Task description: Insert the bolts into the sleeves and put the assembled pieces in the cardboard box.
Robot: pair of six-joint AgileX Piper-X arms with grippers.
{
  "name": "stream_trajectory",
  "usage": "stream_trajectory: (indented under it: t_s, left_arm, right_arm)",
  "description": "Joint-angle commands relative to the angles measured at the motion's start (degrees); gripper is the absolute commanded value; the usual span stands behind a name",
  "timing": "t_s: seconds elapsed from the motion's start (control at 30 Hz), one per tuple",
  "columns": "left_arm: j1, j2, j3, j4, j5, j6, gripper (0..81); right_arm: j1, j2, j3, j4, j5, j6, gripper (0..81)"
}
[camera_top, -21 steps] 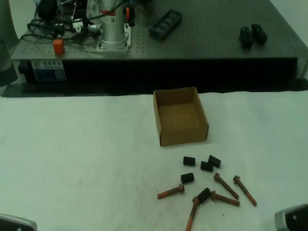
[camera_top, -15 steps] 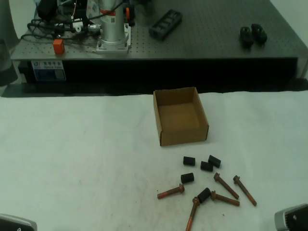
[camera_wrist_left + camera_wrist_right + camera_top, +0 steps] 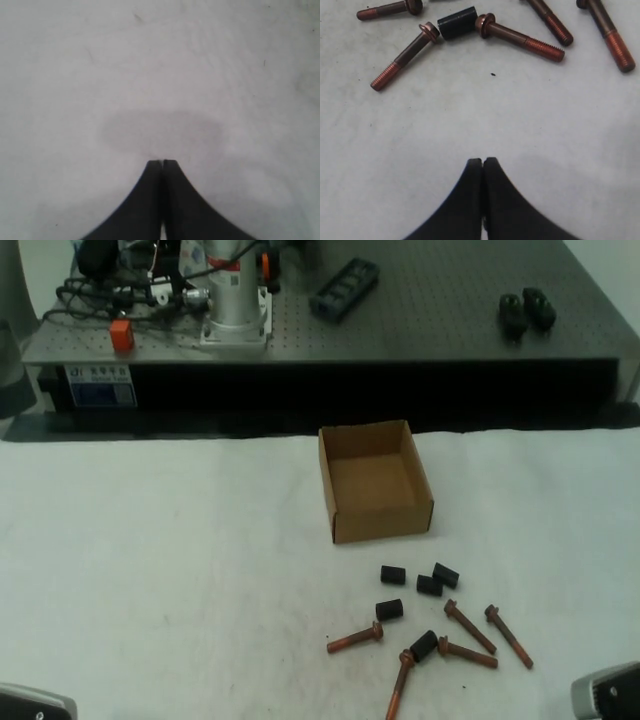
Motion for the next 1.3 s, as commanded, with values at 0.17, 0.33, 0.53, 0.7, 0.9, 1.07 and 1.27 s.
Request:
stream_trajectory:
  t_s: [0.17, 0.33, 0.53, 0.7, 0.9, 1.07, 1.27]
  left_arm:
    - [-0.04, -0.19, -0.31, -0.19, -0.54, 0.78, 0.7]
    - [-0.04, -0.19, -0.31, -0.19, -0.54, 0.78, 0.7]
    - [-0.04, -0.19, -0.31, -0.19, -0.54, 0.78, 0.7]
    - [-0.04, -0.19, -0.31, -0.19, -0.54, 0.78, 0.7]
    - [-0.04, -0.19, -0.31, -2.14, 7.5, 0.79, 0.7]
    - [-0.04, -0.19, -0.31, -2.96, 8.6, 0.79, 0.7]
    - [-0.04, -0.19, -0.31, -2.96, 8.6, 0.79, 0.7]
  right_arm:
    - [0.0, 0.07, -0.78, -0.64, 0.37, -0.15, 0.0]
    - [0.0, 0.07, -0.78, -0.64, 0.37, -0.15, 0.0]
    - [0.0, 0.07, -0.78, -0.64, 0.37, -0.15, 0.0]
    - [0.0, 0.07, -0.78, -0.64, 0.37, -0.15, 0.0]
    - [0.0, 0.07, -0.78, -6.22, 0.37, 0.15, 0.0]
    - [0.0, 0.07, -0.78, -10.59, 0.37, 0.31, 0.0]
    - [0.0, 0.07, -0.78, -10.18, 0.37, 0.31, 0.0]
